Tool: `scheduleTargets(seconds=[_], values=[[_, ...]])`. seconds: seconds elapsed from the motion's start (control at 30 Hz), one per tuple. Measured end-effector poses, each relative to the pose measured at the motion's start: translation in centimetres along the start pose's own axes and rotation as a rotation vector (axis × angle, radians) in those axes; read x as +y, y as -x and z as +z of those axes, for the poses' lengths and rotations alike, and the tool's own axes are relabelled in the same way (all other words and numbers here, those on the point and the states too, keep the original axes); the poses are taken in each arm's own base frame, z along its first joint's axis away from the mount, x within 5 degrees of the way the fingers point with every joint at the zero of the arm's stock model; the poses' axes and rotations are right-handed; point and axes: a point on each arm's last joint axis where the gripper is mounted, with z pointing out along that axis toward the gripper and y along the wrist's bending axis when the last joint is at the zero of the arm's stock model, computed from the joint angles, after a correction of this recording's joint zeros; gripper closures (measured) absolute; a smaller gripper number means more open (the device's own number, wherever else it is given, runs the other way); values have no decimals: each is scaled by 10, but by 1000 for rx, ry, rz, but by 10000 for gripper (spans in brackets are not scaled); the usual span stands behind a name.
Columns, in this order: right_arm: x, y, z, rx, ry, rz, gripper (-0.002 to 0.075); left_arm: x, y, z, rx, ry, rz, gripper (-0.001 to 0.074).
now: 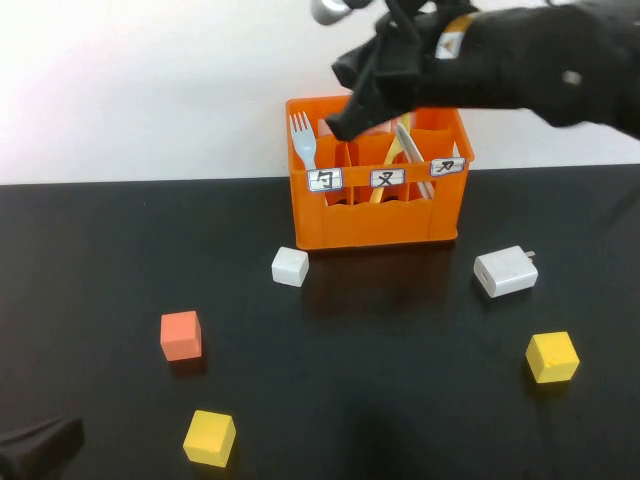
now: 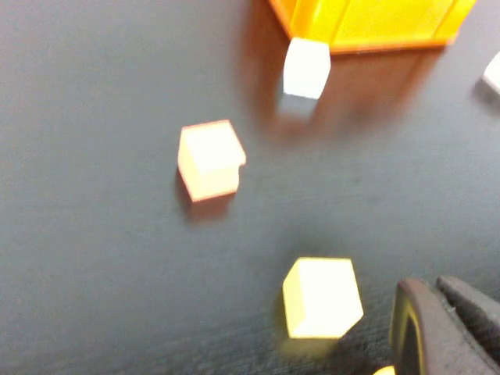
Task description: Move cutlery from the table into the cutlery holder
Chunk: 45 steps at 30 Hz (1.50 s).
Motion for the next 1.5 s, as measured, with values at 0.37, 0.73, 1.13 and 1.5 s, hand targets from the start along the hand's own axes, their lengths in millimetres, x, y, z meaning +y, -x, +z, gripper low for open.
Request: scheduleTargets(seconds=[0.37, 0.73, 1.13, 1.5], values=[[20, -50, -98, -4, -9, -55, 728, 8, -16, -30, -199, -51, 15, 736], [41, -106, -190, -39, -22, -60, 728, 9, -17, -29, -201, -49, 20, 736], [61, -161, -260, -131, -48, -64, 728, 10, -17, -29, -192, -44, 21, 736], [75, -197, -293, -63, -6, -110, 728, 10, -19, -29, -171, -34, 17, 736]])
